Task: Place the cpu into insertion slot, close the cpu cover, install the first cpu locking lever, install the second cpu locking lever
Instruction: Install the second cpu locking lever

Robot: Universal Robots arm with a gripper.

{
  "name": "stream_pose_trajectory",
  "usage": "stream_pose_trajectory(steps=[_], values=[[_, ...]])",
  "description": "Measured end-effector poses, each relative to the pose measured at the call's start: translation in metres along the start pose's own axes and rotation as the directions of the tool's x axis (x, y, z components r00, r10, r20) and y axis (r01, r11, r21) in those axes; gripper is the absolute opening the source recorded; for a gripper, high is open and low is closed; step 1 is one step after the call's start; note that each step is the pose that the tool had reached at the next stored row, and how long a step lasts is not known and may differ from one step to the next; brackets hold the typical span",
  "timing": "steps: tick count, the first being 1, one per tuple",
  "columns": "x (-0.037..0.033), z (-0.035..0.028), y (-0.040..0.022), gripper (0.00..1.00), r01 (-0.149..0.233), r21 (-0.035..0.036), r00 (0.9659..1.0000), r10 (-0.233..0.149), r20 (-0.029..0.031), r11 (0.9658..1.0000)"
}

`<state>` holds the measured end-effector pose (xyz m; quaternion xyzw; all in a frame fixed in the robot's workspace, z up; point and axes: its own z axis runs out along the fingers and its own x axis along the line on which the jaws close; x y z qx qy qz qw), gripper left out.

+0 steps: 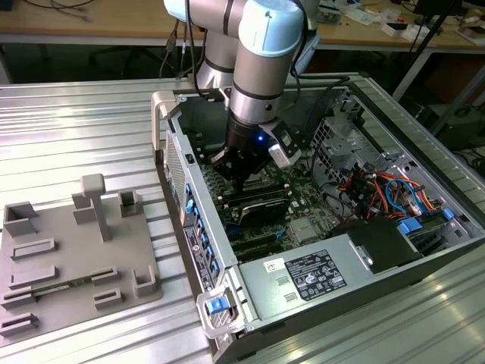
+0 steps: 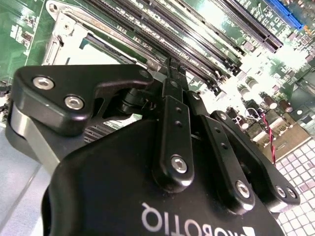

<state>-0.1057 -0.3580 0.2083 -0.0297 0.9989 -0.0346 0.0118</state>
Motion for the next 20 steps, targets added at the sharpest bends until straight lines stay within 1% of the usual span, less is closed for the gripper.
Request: stream_pose_trajectory(steps=[6,13,17,20], values=[[0.0009,0.0009,0.0002,0.11,0.001,0.0001,1.0000,-0.001,0.0001,1.0000],[0.0009,0.0013,0.0003,0.11,0.001,-0.0025,1.0000,-0.001,0.0003,1.0000],[0.0010,0.0017,0.0003,0.11,0.001,-0.0078,1.0000,-0.001,0.0005,1.0000],[0.0010,0.0021,0.0003,0.11,0.001,-0.0152,1.0000,-0.001,0.0009,0.9999]])
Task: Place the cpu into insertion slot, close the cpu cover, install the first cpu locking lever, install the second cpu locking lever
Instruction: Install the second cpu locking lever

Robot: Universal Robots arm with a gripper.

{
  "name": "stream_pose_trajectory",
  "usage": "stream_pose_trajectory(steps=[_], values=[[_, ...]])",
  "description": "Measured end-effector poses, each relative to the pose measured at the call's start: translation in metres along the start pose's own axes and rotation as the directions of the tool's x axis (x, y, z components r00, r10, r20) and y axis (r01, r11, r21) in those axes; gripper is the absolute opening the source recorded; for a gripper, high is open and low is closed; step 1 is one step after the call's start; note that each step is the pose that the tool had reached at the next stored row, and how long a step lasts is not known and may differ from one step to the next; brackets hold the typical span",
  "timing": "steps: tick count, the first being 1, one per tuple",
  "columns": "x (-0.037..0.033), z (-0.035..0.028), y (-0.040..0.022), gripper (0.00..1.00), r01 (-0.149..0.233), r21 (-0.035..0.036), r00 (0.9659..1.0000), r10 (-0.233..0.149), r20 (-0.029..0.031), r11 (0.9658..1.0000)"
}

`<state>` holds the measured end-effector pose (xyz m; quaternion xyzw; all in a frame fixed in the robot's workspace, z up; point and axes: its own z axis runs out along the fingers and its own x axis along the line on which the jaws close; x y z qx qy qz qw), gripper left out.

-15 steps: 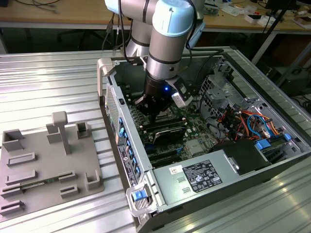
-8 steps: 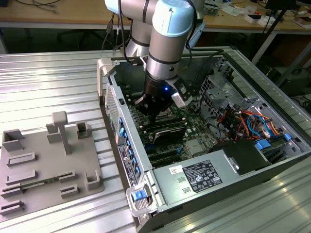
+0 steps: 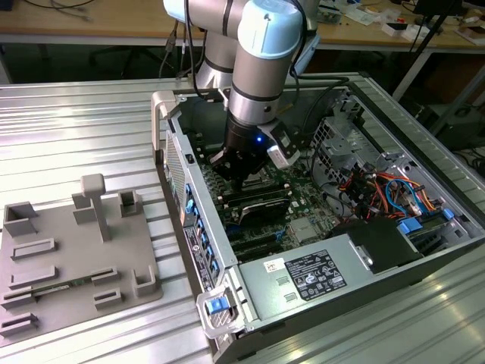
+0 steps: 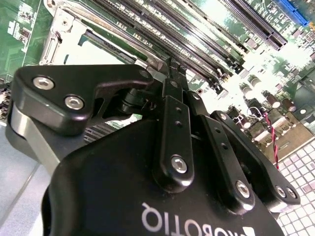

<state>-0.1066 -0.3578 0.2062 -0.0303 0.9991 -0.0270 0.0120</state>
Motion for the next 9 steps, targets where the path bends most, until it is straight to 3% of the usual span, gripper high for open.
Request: stream_pose_trajectory(steps=[5,9], values=[[0.0000,0.0009,0.0001,0.11,0.000,-0.0121,1.0000,0.000,0.0007,0.9999],[0.0001,0.0039,0.0002,0.11,0.000,-0.0152,1.0000,0.001,0.0008,0.9999]])
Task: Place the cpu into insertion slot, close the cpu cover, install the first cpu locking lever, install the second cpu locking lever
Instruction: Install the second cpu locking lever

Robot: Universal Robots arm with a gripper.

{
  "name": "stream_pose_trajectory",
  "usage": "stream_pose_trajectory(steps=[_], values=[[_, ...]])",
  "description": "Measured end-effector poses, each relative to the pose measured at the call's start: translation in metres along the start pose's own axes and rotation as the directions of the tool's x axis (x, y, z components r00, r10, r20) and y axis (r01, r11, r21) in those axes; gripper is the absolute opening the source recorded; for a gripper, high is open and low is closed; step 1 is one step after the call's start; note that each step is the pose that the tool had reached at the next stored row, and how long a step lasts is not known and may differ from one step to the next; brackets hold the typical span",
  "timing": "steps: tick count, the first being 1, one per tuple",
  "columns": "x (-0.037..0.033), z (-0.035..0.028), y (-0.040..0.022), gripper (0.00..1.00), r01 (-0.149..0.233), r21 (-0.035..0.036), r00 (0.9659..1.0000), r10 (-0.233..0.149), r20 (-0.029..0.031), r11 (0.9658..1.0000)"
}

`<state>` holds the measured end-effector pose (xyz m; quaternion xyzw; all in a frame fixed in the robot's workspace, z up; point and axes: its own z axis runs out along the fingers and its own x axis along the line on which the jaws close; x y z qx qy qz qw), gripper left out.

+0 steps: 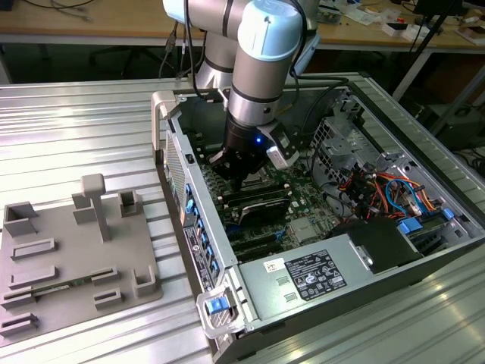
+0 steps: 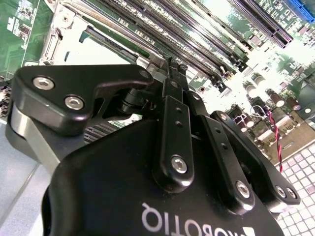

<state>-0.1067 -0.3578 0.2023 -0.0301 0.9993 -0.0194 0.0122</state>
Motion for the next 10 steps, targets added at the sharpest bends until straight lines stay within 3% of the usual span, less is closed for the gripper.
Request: stream_pose_trajectory(steps=[5,10], values=[[-0.0001,0.0010,0.0004,0.11,0.000,-0.0057,1.0000,0.000,0.0007,1.0000],[0.0000,0.0009,0.0004,0.11,0.000,-0.0052,1.0000,0.000,0.0004,1.0000]])
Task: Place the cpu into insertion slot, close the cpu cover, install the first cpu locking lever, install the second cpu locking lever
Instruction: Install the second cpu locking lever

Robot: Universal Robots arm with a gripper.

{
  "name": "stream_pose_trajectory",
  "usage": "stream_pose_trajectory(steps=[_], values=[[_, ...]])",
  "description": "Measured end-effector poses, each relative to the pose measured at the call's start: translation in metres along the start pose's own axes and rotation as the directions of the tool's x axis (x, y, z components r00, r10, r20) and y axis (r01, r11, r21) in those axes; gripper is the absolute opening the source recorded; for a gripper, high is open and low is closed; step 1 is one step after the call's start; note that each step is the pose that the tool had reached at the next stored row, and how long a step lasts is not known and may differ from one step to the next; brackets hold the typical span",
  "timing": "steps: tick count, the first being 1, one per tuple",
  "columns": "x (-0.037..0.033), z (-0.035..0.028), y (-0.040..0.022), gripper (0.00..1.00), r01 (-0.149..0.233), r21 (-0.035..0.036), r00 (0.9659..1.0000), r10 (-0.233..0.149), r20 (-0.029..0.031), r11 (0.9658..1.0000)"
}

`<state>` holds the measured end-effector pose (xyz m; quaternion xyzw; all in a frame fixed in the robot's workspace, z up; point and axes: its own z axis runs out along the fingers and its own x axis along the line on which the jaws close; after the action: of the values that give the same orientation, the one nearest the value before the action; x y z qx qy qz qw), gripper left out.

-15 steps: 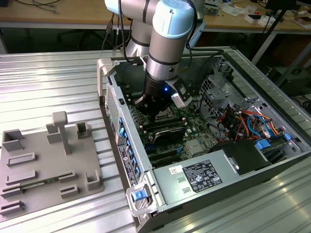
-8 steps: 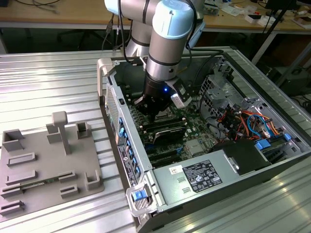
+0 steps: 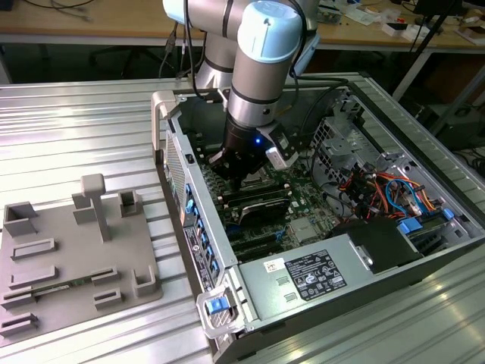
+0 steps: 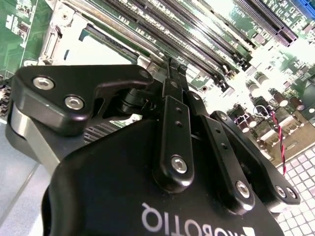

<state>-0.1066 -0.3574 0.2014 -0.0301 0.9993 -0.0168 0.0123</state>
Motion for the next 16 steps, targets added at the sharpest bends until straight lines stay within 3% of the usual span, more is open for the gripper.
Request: stream_pose_trajectory(steps=[10,14,16], values=[[0.0003,0.0037,0.0009,0.11,0.000,-0.0015,1.0000,0.000,-0.0013,1.0000],[0.0007,0.0015,0.0009,0.11,0.000,-0.0014,1.0000,0.000,-0.0031,1.0000],[0.0002,-0.0001,0.0014,0.11,0.000,-0.0038,1.0000,0.000,-0.0010,1.0000]])
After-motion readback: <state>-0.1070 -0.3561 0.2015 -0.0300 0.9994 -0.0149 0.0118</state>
